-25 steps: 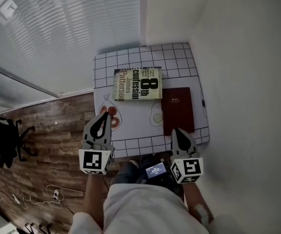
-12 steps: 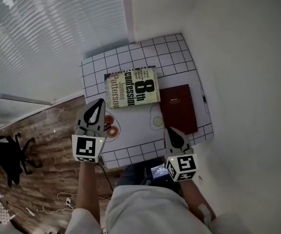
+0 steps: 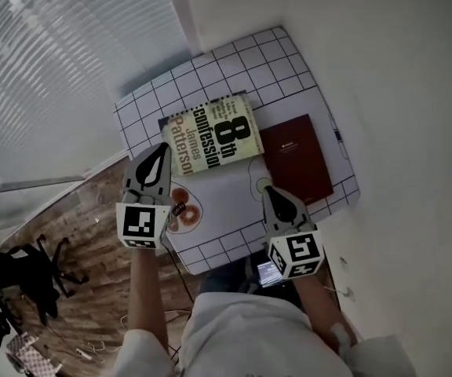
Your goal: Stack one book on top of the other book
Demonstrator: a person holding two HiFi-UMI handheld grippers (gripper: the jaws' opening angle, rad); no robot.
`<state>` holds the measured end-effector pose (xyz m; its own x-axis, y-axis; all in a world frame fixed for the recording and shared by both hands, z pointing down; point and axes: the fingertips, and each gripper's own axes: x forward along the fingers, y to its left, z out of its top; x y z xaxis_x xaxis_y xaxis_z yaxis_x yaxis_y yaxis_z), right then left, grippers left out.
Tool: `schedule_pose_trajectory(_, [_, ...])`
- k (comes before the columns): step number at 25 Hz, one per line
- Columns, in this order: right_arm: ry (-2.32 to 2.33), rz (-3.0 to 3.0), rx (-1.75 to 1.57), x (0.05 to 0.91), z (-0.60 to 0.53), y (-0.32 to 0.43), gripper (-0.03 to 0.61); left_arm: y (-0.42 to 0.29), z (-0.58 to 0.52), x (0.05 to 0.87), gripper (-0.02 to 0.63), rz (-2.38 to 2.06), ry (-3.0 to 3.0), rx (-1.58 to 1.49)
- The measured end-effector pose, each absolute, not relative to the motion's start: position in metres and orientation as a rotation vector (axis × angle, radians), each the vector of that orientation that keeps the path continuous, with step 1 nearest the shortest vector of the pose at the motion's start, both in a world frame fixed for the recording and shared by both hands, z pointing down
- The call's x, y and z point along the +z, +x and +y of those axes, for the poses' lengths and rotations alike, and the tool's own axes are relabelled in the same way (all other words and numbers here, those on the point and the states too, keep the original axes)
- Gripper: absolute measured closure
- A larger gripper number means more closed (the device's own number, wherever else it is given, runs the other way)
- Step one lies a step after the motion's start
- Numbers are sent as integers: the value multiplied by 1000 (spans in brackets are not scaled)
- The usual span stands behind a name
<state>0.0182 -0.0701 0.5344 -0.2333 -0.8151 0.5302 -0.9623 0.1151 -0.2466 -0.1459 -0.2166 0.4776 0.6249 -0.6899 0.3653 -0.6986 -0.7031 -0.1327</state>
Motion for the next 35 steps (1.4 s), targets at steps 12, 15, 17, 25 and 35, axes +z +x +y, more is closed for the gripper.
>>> schedule_pose_trajectory(12, [1725, -2144, 903, 563, -92, -16, 571, -138, -243, 509, 604, -941, 2802, 591])
schedule_pose_trajectory(15, [1732, -2140, 949, 569, -97, -21, 571, -135, -251, 518, 603, -873, 2821, 646])
schedule_pose_trajectory(17, [1727, -2133, 945, 573, -99, -24, 571, -130, -254, 525, 601, -816, 2839, 699])
schedule_pose_trajectory(25, [1745, -2098, 1012, 589, -108, -31, 569, -116, -271, 546, 518, -631, 2867, 738])
schedule_pose_trajectory(35, [1764, -2093, 1236, 605, -116, -45, 491, -102, -280, 576, 474, -370, 2883, 905])
